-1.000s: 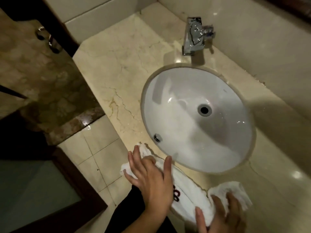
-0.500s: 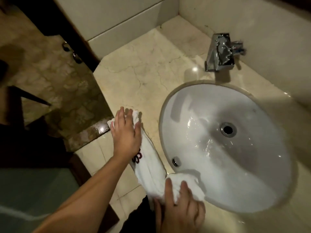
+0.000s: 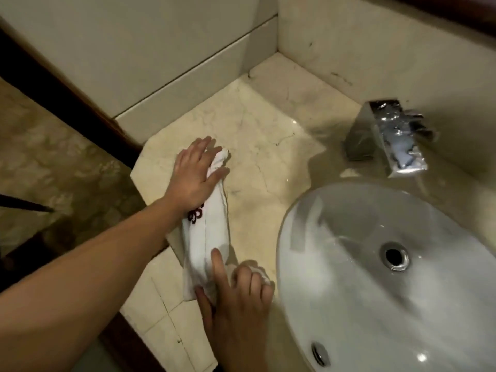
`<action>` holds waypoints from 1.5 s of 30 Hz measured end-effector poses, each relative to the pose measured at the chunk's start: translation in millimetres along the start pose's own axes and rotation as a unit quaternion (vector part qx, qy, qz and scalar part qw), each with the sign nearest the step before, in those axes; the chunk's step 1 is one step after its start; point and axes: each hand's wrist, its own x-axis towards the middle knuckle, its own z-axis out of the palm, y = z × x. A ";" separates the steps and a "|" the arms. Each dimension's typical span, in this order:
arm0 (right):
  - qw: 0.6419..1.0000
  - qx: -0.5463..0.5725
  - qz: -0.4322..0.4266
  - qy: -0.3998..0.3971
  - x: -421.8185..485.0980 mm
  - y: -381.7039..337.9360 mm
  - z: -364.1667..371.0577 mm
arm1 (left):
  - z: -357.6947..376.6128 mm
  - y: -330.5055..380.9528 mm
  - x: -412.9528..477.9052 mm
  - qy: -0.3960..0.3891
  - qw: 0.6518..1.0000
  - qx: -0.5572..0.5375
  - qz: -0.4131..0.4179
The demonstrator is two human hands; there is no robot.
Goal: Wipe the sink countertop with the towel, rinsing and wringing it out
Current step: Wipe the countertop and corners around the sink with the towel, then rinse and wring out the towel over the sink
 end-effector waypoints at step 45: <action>0.949 0.078 0.260 -0.161 10.5 34.6 -67.7 | -23.6 58.4 6.0 -0.140 0.856 0.146 0.477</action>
